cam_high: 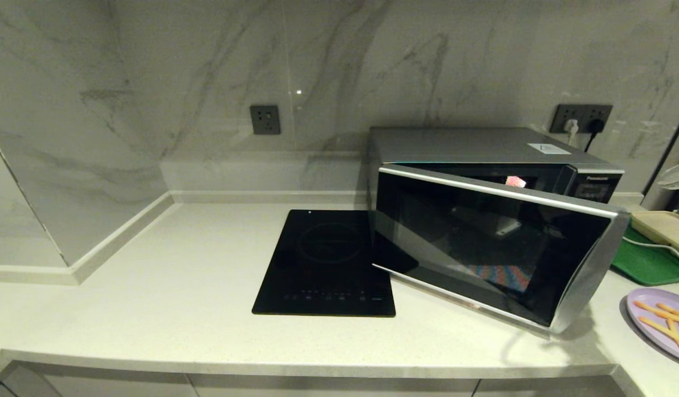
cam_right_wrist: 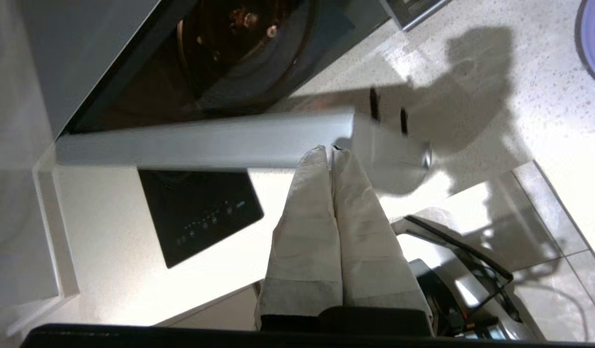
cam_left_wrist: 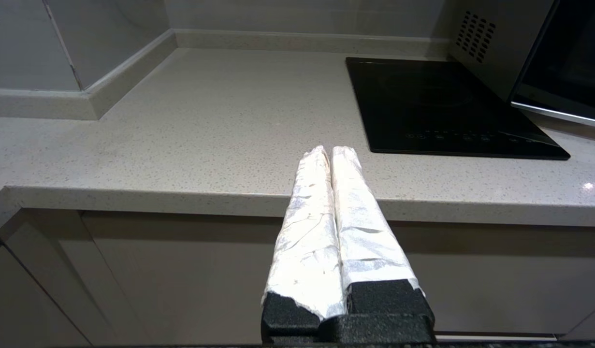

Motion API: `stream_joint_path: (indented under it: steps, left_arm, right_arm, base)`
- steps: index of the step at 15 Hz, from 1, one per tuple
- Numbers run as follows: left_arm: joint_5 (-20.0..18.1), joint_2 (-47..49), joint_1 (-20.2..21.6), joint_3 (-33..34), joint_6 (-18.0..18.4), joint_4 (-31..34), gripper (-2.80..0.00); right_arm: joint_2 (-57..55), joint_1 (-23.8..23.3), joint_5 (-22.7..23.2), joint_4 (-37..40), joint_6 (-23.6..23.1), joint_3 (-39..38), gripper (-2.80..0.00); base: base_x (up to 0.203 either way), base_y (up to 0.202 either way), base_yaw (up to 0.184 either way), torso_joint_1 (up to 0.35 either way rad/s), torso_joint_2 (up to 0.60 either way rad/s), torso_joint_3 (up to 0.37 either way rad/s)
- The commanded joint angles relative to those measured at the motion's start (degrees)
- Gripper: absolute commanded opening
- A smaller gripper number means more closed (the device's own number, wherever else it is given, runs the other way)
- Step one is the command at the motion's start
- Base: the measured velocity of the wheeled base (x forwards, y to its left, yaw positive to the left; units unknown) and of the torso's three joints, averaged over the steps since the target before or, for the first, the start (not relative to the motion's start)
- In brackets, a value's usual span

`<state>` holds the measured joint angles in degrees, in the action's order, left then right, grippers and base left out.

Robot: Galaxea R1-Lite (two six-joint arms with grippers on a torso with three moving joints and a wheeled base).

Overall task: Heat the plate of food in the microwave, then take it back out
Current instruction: Open the microwave oven

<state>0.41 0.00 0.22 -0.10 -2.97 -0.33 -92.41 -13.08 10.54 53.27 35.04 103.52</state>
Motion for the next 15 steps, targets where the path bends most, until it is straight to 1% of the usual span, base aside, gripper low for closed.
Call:
stream_joint_path:
  steps: [1, 3, 7, 10, 13, 15]
  left_arm:
    - [0.0, -0.1, 0.0, 0.0, 0.0, 0.0, -2.8]
    - [0.0, 0.0, 0.0, 0.0, 0.0, 0.0, -2.8]
    - [0.0, 0.0, 0.0, 0.0, 0.0, 0.0, -2.8]
    - [0.0, 0.0, 0.0, 0.0, 0.0, 0.0, -2.8]
    - [0.0, -0.1, 0.0, 0.0, 0.0, 0.0, -2.8]
    - [0.0, 0.0, 0.0, 0.0, 0.0, 0.0, -2.8]
  right_arm:
    - [-4.3, 0.1, 0.0, -2.0, 0.0, 0.6, -2.8]
    - [-7.8, 0.0, -0.5, -4.2, -0.5, 0.9, -2.8]
    - [-12.3, -0.1, -0.6, -4.7, -1.2, -1.0, -2.8]
    - [-12.3, 0.1, -0.4, -4.7, -6.3, -3.1, -2.8]
    - [-10.7, 0.0, -0.3, -4.6, -8.5, -6.2, -2.8]
    - [-8.3, 0.1, 0.4, -4.6, -12.2, -9.1, -2.8]
  base:
    - [0.0, 0.0, 0.0, 0.0, 0.0, 0.0]
    - [0.0, 0.0, 0.0, 0.0, 0.0, 0.0]
    - [0.0, 0.0, 0.0, 0.0, 0.0, 0.0]
    - [0.0, 0.0, 0.0, 0.0, 0.0, 0.0]
    - [0.0, 0.0, 0.0, 0.0, 0.0, 0.0]
    - [0.0, 0.0, 0.0, 0.0, 0.0, 0.0]
